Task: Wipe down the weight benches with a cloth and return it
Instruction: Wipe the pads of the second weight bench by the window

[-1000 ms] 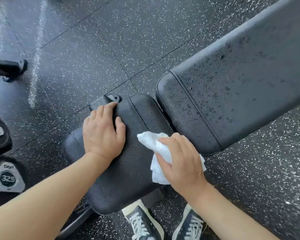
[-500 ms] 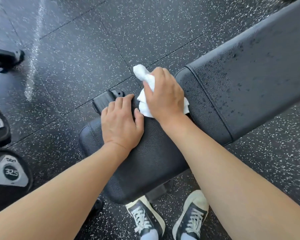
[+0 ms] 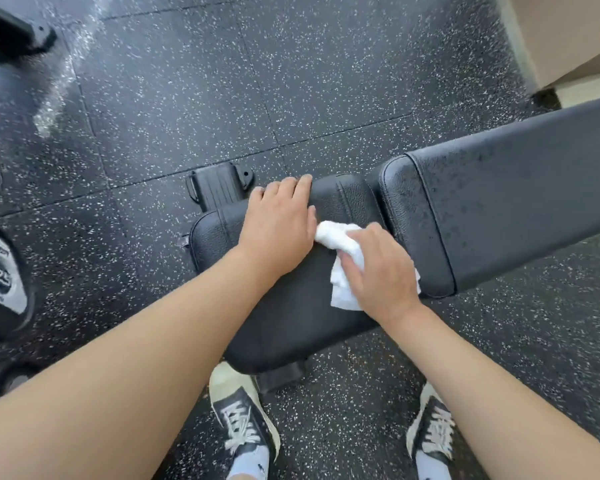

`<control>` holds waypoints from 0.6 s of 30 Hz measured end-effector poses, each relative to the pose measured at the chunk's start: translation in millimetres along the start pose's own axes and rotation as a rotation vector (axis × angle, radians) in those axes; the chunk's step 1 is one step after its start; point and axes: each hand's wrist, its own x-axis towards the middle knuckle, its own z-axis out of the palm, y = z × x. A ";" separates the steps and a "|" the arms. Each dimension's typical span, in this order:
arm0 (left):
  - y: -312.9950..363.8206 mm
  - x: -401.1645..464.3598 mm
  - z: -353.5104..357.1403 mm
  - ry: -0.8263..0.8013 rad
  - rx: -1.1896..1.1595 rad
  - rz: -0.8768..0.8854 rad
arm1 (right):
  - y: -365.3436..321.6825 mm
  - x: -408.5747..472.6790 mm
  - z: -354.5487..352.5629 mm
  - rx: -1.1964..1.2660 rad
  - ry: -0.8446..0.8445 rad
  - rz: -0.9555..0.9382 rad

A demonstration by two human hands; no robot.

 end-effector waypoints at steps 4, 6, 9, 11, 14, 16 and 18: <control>-43.7 -44.2 -7.2 0.039 0.035 -0.071 | -29.7 76.0 18.4 0.011 0.068 0.065; -53.3 -84.1 -7.3 0.066 0.025 -0.184 | -56.9 91.8 31.7 -0.018 0.049 0.039; -44.8 -123.0 -5.7 0.026 0.005 -0.273 | -87.8 71.7 41.7 0.002 0.030 -0.113; -35.4 -134.2 -5.7 0.005 0.001 -0.326 | -90.6 33.2 41.4 0.044 -0.013 -0.242; -17.5 -142.9 -6.5 -0.014 -0.012 -0.359 | -55.5 -27.9 27.6 0.048 -0.129 -0.504; -6.4 -142.6 -6.8 -0.012 -0.013 -0.377 | -16.2 -46.9 11.6 0.070 -0.212 -0.656; 0.8 -137.5 -5.2 -0.012 -0.009 -0.410 | 19.2 -38.3 -4.5 0.053 -0.256 -0.748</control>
